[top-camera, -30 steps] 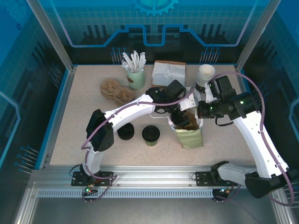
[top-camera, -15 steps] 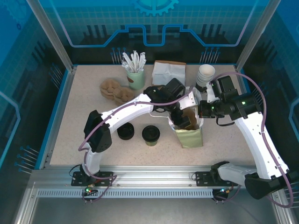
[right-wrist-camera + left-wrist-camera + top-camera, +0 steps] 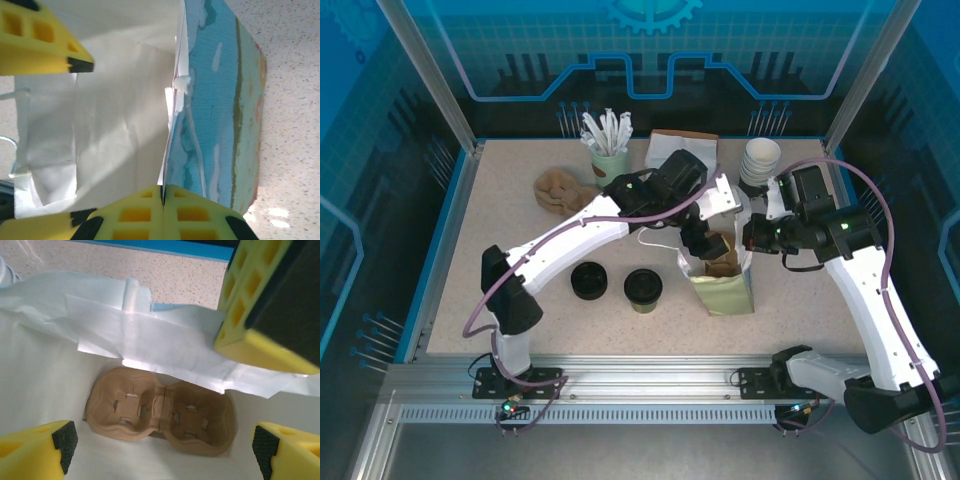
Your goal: Pack the takeout coffee
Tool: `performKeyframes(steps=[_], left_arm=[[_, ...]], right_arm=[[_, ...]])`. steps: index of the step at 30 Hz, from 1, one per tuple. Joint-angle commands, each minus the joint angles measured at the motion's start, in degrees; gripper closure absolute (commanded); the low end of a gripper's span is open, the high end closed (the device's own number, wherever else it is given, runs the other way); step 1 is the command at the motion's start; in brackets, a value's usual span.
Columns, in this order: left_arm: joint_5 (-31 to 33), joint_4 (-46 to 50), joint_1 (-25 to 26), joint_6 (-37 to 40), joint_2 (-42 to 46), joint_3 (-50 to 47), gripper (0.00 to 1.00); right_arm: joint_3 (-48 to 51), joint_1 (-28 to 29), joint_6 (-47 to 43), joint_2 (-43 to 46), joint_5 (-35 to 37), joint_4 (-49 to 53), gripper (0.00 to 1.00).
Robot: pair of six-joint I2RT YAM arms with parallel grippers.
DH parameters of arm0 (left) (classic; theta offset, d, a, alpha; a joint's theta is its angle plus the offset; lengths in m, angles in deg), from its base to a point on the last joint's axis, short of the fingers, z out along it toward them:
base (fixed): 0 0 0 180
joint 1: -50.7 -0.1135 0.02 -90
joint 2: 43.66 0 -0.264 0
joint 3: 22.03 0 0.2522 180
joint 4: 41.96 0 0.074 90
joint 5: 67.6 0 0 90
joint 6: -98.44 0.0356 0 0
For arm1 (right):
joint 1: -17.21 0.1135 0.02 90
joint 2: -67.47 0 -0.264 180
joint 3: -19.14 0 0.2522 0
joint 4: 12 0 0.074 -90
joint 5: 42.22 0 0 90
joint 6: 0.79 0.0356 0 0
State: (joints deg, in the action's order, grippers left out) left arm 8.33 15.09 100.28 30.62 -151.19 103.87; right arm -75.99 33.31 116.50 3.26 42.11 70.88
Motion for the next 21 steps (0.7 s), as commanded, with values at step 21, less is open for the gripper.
performKeyframes(steps=[21], left_arm=[[15.8,6.5,-3.6,-35.9,12.0,-1.3,0.13]], right_arm=[[7.3,-4.8,14.5,5.2,-9.6,-15.1,1.00]])
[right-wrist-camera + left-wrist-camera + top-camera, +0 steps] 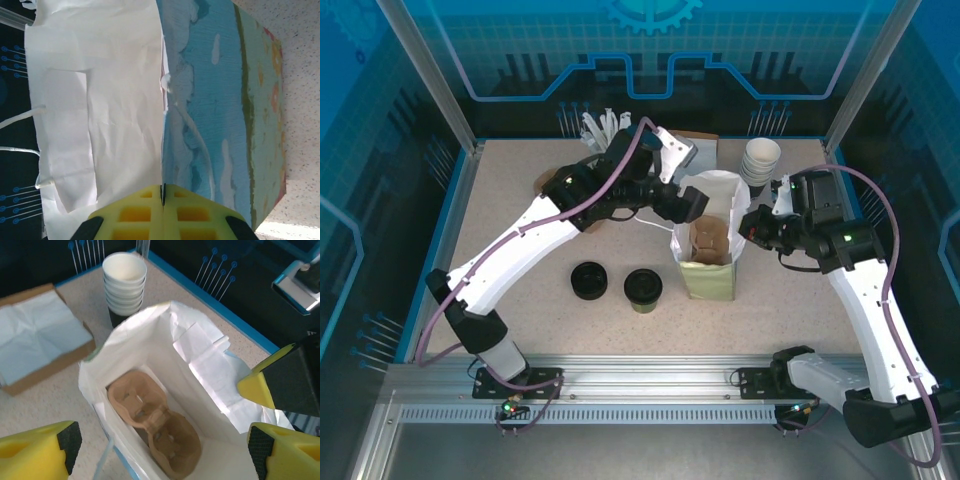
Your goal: Pack the takeout coffee
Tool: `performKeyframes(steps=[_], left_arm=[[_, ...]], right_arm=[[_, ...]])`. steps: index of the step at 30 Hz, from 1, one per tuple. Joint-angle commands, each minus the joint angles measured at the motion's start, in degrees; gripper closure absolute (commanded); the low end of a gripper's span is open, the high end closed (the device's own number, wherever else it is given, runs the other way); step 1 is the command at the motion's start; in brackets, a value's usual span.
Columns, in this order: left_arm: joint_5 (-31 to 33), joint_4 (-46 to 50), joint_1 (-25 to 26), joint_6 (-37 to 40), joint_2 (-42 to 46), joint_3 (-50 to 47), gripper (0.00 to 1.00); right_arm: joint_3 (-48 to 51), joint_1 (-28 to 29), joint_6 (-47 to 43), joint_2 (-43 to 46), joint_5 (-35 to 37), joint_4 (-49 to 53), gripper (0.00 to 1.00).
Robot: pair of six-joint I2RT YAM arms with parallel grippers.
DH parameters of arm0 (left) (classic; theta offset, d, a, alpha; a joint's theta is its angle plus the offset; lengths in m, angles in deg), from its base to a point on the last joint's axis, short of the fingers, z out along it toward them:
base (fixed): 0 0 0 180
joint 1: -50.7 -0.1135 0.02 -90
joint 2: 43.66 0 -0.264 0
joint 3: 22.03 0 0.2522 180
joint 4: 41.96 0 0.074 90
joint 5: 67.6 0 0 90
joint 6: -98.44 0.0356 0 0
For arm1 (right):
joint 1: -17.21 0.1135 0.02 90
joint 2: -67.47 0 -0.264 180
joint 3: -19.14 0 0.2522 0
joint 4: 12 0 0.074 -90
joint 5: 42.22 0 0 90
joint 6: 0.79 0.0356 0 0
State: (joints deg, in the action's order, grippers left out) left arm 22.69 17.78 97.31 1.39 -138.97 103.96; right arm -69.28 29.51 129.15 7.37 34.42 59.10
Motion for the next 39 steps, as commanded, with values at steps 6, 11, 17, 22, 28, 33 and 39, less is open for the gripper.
performKeyframes(steps=[6,11,17,22,28,33,39], left_arm=[[3.2,3.8,-0.9,-13.2,-2.6,-3.0,0.27],[5.8,4.6,-1.1,-15.7,-6.1,-2.8,0.40],[7.6,3.9,-1.0,-16.5,-9.0,-2.7,0.55],[7.6,1.7,-0.9,-17.0,-8.7,-3.6,0.82],[8.6,-1.8,-0.2,-17.6,-6.8,-5.7,0.95],[9.7,-3.3,0.5,-19.1,-6.0,-6.6,1.00],[10.8,-5.0,1.7,-19.8,-5.7,-7.3,1.00]], right_arm=[[1.9,-0.9,2.9,1.5,-2.7,-4.6,1.00],[2.8,-0.9,3.5,2.3,-3.1,-5.0,1.00],[3.0,-1.0,3.5,3.3,-3.3,-4.8,1.00],[3.1,-1.4,2.3,3.9,-3.3,-3.8,0.95],[0.1,-5.2,-1.7,3.8,-4.5,1.6,0.60],[-7.1,-10.7,-8.1,2.8,-3.5,10.1,0.49],[-10.3,-11.9,-10.3,-0.6,-2.7,11.9,0.45]])
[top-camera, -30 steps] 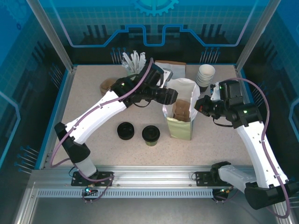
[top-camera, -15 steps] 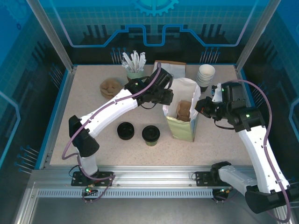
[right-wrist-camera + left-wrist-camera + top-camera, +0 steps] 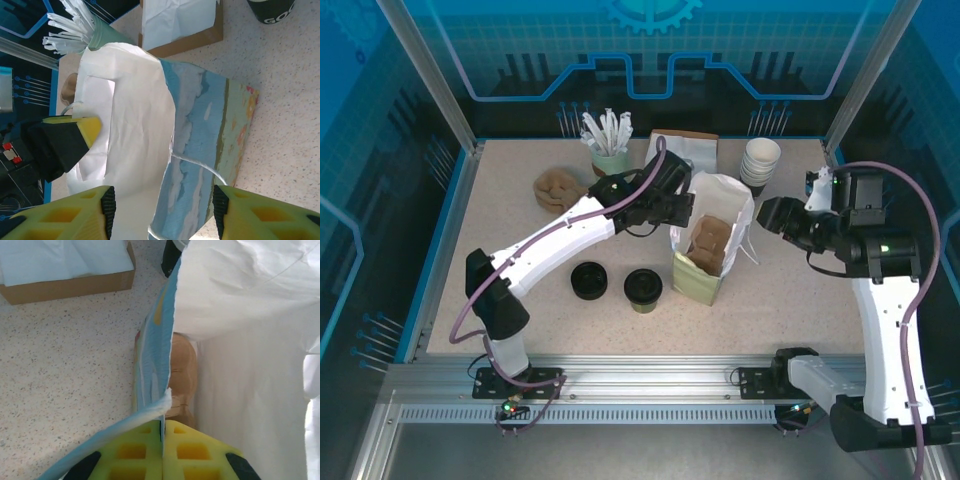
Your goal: Pack the takeout coffee
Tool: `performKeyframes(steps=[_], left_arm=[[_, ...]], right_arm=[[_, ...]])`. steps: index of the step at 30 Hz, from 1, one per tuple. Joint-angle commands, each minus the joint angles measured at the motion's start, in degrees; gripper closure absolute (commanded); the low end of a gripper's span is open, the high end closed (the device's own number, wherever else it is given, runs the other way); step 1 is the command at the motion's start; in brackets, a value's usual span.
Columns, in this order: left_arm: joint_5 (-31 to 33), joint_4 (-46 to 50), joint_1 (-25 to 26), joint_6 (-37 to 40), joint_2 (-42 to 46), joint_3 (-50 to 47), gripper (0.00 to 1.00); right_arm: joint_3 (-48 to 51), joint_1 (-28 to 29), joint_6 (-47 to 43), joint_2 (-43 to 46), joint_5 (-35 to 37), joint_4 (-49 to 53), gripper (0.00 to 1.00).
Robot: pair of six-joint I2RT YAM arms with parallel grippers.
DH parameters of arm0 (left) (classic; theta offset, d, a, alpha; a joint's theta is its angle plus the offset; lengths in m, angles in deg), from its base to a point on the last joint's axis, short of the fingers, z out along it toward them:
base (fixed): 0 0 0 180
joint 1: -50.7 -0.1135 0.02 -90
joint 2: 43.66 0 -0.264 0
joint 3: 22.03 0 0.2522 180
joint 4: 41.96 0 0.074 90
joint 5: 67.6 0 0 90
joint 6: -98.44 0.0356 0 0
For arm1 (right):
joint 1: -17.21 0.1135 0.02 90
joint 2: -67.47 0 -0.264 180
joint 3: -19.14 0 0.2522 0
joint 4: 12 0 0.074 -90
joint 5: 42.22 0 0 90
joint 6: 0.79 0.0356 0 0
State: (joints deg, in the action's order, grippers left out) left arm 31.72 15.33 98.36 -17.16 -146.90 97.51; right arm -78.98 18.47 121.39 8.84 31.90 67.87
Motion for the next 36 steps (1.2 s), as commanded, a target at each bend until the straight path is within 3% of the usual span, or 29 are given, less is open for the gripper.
performKeyframes(steps=[1,15,18,22,28,36], left_arm=[[2.0,-2.8,0.9,-1.4,2.2,-0.8,1.00],[6.4,-5.9,4.6,-3.6,2.6,-1.3,1.00],[8.0,-7.8,5.7,-3.6,3.5,-2.0,1.00],[10.2,-10.7,7.4,-3.8,5.0,-4.0,1.00],[14.0,-16.9,9.4,-3.9,8.9,-10.5,1.00],[15.1,-20.7,10.3,-3.2,11.9,-15.7,0.99]], right_arm=[[-0.2,-0.8,-2.4,-2.7,-1.6,2.1,0.44],[5.3,0.9,-2.7,-6.7,0.8,-2.3,0.45],[6.0,1.5,-3.0,-7.0,1.3,-2.7,0.52],[6.3,1.9,-4.2,-6.9,1.6,-2.7,0.77],[5.7,2.3,-5.4,-4.8,5.1,-1.9,1.00],[7.6,4.1,-7.3,-0.4,5.5,-6.0,1.00]])
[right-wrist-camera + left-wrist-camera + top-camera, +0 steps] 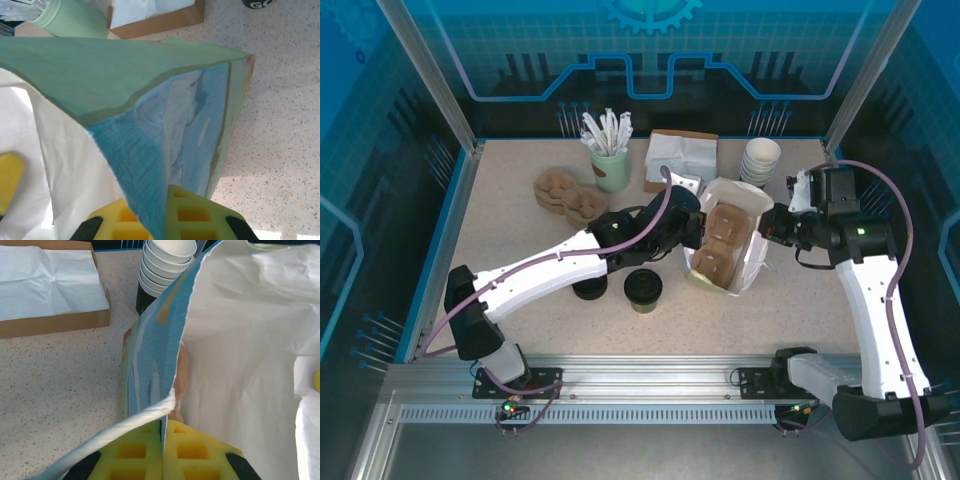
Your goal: Pack the takeout coffee
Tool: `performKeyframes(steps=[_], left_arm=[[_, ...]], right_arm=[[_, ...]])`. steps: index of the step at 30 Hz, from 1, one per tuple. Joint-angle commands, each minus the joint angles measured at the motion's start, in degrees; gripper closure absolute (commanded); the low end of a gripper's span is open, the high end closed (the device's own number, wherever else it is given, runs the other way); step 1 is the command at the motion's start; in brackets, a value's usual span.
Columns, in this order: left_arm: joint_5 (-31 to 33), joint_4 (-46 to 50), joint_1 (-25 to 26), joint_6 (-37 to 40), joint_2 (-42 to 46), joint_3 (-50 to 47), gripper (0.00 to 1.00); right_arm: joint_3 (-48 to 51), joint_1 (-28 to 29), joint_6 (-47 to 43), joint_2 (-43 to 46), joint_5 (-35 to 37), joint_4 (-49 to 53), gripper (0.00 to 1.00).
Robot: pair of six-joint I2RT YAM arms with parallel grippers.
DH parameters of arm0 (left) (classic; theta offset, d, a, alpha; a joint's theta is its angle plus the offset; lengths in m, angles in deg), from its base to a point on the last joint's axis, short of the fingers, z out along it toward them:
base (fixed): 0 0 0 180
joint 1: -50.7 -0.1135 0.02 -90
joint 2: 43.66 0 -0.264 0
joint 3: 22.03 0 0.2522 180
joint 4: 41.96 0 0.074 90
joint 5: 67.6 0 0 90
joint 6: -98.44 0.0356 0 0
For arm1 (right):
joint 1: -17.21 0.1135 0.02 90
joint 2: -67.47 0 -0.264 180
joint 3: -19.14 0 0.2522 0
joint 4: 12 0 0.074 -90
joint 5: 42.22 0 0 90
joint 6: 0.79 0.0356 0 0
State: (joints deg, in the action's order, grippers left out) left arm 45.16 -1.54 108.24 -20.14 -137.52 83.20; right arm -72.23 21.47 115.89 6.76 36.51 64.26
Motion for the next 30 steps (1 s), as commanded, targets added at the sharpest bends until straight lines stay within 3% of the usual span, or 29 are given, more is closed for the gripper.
performKeyframes(steps=[1,5,12,18,23,30], left_arm=[[1.5,-4.2,0.4,-0.3,2.7,-1.8,0.98],[0.5,-4.5,0.4,-0.1,2.7,-2.3,0.90],[-1.5,1.2,0.4,1.5,0.6,2.6,0.64],[0.5,5.3,0.7,3.2,2.1,5.3,0.50],[1.9,6.7,2.2,4.7,3.0,8.0,0.47],[-2.5,9.0,4.2,3.5,-2.4,14.8,0.50]], right_arm=[[1.0,1.3,-2.0,2.1,0.9,-2.8,1.00],[2.0,1.6,-2.5,3.3,1.4,-3.9,1.00],[1.0,1.6,1.9,1.5,3.0,-2.3,1.00],[1.1,1.7,6.9,1.1,4.4,-2.9,1.00],[1.6,1.8,9.7,1.0,4.6,-3.4,1.00],[2.1,1.8,12.4,1.5,3.3,-4.2,1.00]])
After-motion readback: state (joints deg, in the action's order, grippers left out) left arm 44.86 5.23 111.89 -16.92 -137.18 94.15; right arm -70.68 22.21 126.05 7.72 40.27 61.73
